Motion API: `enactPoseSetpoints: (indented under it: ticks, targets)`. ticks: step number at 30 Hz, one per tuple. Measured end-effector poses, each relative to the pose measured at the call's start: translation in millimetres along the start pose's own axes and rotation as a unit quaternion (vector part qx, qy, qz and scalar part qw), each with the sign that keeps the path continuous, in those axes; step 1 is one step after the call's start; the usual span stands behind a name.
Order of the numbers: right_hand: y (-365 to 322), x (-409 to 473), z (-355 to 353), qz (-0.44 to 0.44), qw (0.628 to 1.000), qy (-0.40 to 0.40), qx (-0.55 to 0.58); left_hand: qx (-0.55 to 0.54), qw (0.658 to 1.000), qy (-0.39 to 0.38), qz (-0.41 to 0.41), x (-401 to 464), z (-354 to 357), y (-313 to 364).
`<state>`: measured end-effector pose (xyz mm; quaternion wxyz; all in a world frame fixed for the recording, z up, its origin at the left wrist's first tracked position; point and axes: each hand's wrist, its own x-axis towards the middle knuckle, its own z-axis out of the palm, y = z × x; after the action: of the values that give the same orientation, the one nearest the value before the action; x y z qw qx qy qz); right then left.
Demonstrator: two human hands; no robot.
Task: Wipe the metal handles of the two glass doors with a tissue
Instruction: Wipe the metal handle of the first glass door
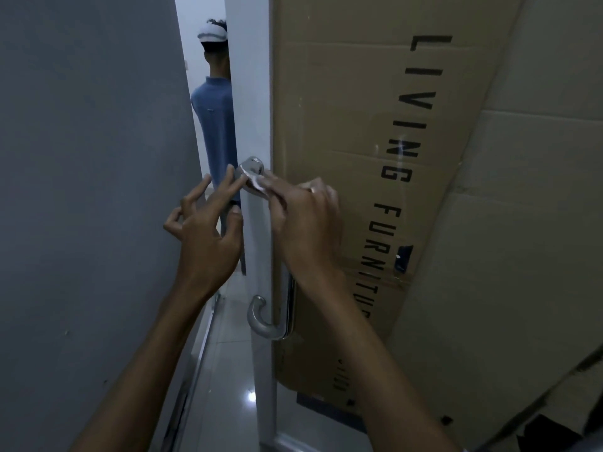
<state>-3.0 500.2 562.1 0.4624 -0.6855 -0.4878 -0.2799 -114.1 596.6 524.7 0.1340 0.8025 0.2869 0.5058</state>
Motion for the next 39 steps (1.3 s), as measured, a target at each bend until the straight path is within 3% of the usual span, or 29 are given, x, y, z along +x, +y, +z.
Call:
enactPoseSetpoints:
  ticks: [3,7,10,15,18,22,26,29,34,39]
  targets:
    - [8.7,-24.4,-0.3,0.082,0.995,0.047,0.025,0.005,1.0,0.001,0.019,-6.6,-0.3,4.6]
    - [37.1,-56.0,9.4,0.195,0.98,-0.011,0.033,-0.001,1.0,0.011,0.016,-20.6,8.9,7.4]
    - [53.1,-91.4,26.0,0.276,0.956,-0.062,0.08,-0.028,0.999,0.033,-0.031,-34.9,20.7,13.3]
    - [58.5,-113.7,40.9,0.318,0.936,-0.044,0.147,-0.06,0.988,0.086,-0.11,-67.5,41.4,28.2]
    - [55.4,-120.8,40.8,0.336,0.926,-0.038,0.167,-0.144,0.974,0.067,-0.164,-90.3,51.6,29.0]
    - [56.6,-129.0,36.8,0.358,0.911,-0.054,0.195,-0.268,0.921,0.017,-0.282,-121.4,63.1,30.7]
    - [56.0,-131.6,37.5,0.36,0.913,-0.049,0.188,-0.316,0.846,-0.115,-0.415,-133.0,72.6,29.7]
    - [61.0,-140.6,36.5,0.372,0.908,-0.068,0.18,-0.346,0.801,-0.164,-0.461,-133.4,74.3,35.5]
    - [60.0,-138.6,39.9,0.353,0.918,-0.041,0.175,-0.353,0.773,-0.157,-0.504,-131.4,75.2,38.8]
    - [71.7,-164.3,49.4,0.387,0.901,-0.085,0.178,-0.355,0.75,-0.135,-0.541,-140.3,82.2,35.1]
